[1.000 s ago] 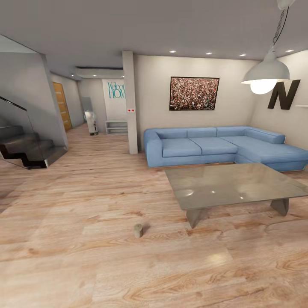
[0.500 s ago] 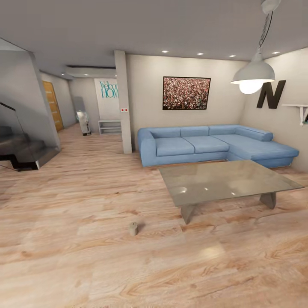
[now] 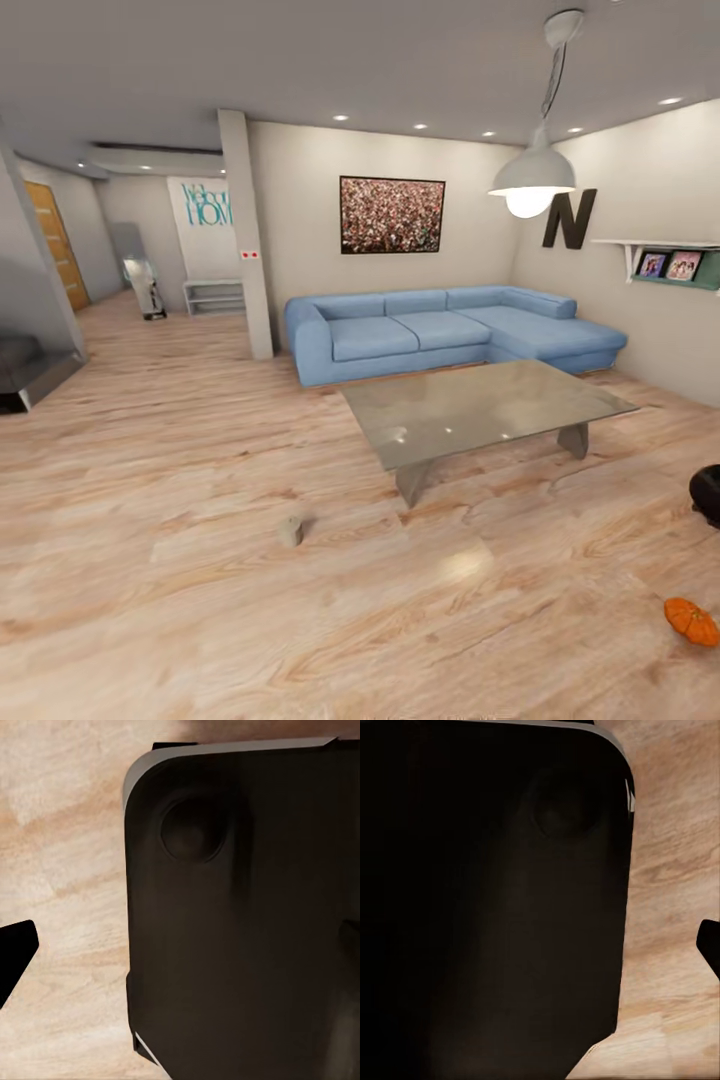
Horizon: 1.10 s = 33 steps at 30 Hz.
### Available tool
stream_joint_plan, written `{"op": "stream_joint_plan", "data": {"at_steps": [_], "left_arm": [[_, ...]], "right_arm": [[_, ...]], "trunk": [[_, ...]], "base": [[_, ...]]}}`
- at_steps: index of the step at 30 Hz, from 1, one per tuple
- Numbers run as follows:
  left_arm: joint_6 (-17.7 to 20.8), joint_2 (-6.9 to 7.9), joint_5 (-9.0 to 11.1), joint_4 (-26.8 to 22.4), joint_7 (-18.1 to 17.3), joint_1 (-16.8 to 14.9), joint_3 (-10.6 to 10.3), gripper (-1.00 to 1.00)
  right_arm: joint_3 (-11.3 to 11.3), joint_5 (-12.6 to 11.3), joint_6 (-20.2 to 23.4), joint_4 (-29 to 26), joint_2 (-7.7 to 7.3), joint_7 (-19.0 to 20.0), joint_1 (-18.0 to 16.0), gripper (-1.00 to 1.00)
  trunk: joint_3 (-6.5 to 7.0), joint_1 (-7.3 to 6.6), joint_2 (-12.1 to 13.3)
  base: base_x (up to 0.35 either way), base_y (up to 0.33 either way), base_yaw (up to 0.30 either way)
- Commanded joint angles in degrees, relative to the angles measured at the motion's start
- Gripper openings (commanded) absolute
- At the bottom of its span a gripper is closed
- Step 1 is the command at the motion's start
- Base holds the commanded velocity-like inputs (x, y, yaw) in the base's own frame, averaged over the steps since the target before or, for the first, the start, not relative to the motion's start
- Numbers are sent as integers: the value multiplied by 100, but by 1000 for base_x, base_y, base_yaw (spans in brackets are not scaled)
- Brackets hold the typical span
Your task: Place each of the two pumpkins and all three candles from the living room inside a cabinet in the living room (use any cabinet), then make sure every cabinet is closed, and position the cauldron so it is next to a table in the living room.
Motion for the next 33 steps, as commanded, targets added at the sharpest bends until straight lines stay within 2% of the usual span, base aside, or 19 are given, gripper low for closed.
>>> {"op": "stream_joint_plan", "data": {"at_steps": [1,9,33], "left_arm": [[-22,0,-1,4,-1,-2,3,100],[-169,0,-5,4,-1,-2,3,100],[-221,2,-10,4,-1,-2,0,100]], "right_arm": [[-8,0,-15,-1,-3,-1,-1,100],[-8,0,-15,7,-9,13,-1,100],[-6,0,-24,51,-27,16,-1,100]], "trunk": [[-8,0,-3],[-34,0,-3],[-122,0,-3]], "base": [[-5,264,-266],[-1,129,-266],[0,3,-266]]}}
